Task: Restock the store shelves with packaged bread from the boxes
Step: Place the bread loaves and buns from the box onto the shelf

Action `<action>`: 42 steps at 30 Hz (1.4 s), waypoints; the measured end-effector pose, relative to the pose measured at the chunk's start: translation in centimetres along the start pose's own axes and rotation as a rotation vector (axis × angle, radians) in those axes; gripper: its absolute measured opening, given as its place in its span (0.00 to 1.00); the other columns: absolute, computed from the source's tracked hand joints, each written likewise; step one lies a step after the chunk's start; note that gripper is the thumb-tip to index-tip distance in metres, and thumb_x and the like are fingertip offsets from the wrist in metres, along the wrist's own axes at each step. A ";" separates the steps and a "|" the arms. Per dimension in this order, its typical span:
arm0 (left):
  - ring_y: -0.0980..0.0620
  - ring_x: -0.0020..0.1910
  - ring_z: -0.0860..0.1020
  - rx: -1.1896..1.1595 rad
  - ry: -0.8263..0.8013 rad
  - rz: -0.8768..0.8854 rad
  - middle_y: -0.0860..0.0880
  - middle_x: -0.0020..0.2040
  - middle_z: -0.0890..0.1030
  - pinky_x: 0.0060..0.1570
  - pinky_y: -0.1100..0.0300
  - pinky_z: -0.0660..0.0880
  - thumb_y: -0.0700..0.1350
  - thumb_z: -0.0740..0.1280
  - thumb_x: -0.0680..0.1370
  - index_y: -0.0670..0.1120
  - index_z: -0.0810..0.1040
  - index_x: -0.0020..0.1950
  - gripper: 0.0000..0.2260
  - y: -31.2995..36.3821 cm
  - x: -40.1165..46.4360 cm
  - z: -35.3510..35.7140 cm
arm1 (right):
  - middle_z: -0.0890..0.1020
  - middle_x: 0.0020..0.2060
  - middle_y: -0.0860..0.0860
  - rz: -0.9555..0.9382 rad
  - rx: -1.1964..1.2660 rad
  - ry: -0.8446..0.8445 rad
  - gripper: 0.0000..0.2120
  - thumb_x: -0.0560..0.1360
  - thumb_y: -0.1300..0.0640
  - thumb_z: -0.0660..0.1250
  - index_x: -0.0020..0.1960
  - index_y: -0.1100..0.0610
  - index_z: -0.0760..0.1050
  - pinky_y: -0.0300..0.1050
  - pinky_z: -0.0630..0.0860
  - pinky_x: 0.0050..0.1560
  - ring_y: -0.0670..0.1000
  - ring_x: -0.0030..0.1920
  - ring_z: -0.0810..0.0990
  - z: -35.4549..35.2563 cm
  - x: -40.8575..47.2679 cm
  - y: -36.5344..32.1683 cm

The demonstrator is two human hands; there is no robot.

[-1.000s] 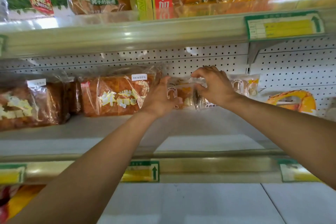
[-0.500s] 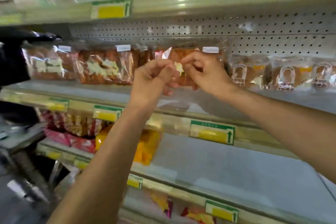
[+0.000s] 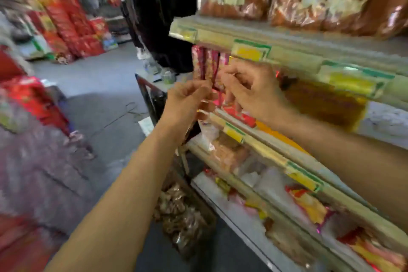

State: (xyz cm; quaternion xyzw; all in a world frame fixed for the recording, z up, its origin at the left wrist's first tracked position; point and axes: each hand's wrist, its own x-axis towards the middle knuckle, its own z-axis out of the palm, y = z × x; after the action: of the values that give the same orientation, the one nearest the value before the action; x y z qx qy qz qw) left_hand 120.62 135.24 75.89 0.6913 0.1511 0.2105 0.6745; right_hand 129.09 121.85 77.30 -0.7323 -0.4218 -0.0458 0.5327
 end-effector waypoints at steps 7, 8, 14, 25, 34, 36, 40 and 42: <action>0.54 0.33 0.79 0.025 0.158 -0.302 0.50 0.39 0.84 0.31 0.64 0.75 0.42 0.65 0.82 0.43 0.80 0.54 0.06 -11.1 2.8 -13.4 | 0.80 0.30 0.57 0.220 0.131 -0.242 0.07 0.81 0.63 0.62 0.51 0.63 0.78 0.47 0.74 0.27 0.57 0.24 0.76 16.0 0.7 7.1; 0.55 0.33 0.79 0.014 0.183 -0.347 0.50 0.38 0.84 0.31 0.64 0.75 0.43 0.65 0.82 0.43 0.80 0.54 0.06 -12.9 3.2 -14.8 | 0.80 0.30 0.56 0.256 0.142 -0.272 0.06 0.81 0.63 0.62 0.51 0.63 0.78 0.46 0.74 0.26 0.59 0.24 0.76 18.0 0.7 8.4; 0.57 0.29 0.78 -0.069 0.332 -0.558 0.49 0.37 0.82 0.28 0.65 0.75 0.40 0.64 0.82 0.47 0.79 0.48 0.06 -24.5 4.8 -20.4 | 0.80 0.31 0.55 0.527 0.162 -0.434 0.07 0.80 0.65 0.62 0.55 0.65 0.77 0.36 0.70 0.24 0.53 0.24 0.76 26.9 -0.2 17.2; 0.55 0.25 0.73 -0.218 0.422 -1.013 0.50 0.29 0.77 0.24 0.64 0.68 0.38 0.62 0.82 0.42 0.76 0.51 0.04 -54.2 5.7 -24.6 | 0.81 0.40 0.51 0.974 0.000 -0.879 0.06 0.79 0.60 0.65 0.55 0.55 0.76 0.37 0.73 0.32 0.48 0.36 0.79 42.7 -9.2 41.1; 0.51 0.34 0.75 -0.126 0.485 -1.280 0.44 0.42 0.78 0.32 0.60 0.72 0.38 0.63 0.82 0.40 0.75 0.59 0.07 -75.9 2.3 -22.4 | 0.80 0.33 0.54 0.924 -0.362 -1.072 0.12 0.77 0.56 0.66 0.35 0.58 0.76 0.47 0.77 0.39 0.54 0.37 0.81 51.1 -22.0 57.1; 0.51 0.39 0.76 -0.107 0.516 -1.302 0.44 0.48 0.78 0.33 0.62 0.72 0.39 0.65 0.81 0.42 0.72 0.62 0.09 -79.3 2.1 -21.8 | 0.78 0.31 0.52 0.816 -0.475 -1.104 0.13 0.77 0.56 0.65 0.34 0.58 0.75 0.41 0.70 0.31 0.52 0.32 0.78 52.2 -23.6 59.7; 0.48 0.53 0.77 -0.097 0.546 -1.313 0.45 0.58 0.76 0.44 0.57 0.78 0.42 0.69 0.79 0.43 0.66 0.69 0.21 -85.2 2.7 -21.2 | 0.79 0.50 0.53 0.561 -0.709 -1.246 0.06 0.78 0.59 0.62 0.53 0.57 0.76 0.42 0.74 0.40 0.52 0.43 0.79 54.9 -25.9 63.5; 0.43 0.62 0.75 -0.043 0.543 -1.300 0.44 0.64 0.75 0.61 0.48 0.76 0.45 0.72 0.77 0.44 0.64 0.71 0.27 -88.2 3.0 -21.1 | 0.75 0.58 0.55 0.490 -0.849 -1.330 0.11 0.79 0.61 0.61 0.61 0.58 0.73 0.43 0.73 0.42 0.53 0.48 0.80 56.3 -26.8 65.0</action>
State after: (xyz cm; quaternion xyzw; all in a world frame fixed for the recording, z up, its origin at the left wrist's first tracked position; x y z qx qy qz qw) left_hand 119.37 158.98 -11.65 0.3703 0.6923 -0.0673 0.6157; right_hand 133.79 147.74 -8.87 -0.8166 -0.4242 0.3593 -0.1555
